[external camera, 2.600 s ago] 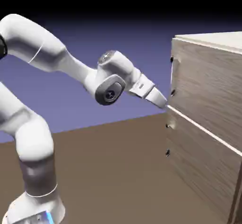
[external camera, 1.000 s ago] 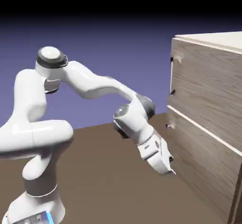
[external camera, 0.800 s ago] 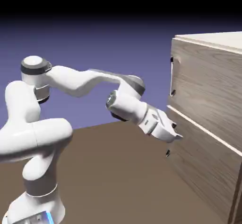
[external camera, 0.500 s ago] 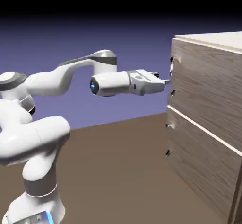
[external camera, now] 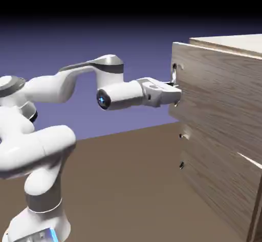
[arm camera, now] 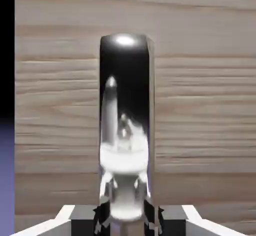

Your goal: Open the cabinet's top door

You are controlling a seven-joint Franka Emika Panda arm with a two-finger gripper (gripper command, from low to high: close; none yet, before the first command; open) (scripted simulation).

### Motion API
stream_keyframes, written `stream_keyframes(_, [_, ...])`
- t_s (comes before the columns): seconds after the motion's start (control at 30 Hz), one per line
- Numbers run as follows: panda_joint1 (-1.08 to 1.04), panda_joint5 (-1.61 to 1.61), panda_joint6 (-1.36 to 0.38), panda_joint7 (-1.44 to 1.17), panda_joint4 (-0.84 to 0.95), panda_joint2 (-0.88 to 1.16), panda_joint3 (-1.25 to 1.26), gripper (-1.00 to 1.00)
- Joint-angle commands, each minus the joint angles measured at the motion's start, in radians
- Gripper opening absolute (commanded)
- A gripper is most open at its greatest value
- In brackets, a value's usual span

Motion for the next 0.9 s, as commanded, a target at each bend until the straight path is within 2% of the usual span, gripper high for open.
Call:
stream_keyframes(0.0, [0.011,-0.017,-0.042,-0.009,-0.031,0.0,-0.023,-1.0])
stream_keyframes(0.2, [0.02,-0.142,-0.303,-0.063,-0.176,0.0,-0.177,-1.0])
stream_keyframes(0.43, [-0.083,-0.333,-0.608,-0.138,-0.258,-0.038,-0.367,-1.0])
stream_keyframes(0.63, [-0.24,-0.534,-0.869,-0.241,-0.261,-0.138,-0.516,-1.0])
stream_keyframes(0.87, [-0.452,-0.832,-1.141,-0.441,-0.175,-0.361,-0.635,-1.0])
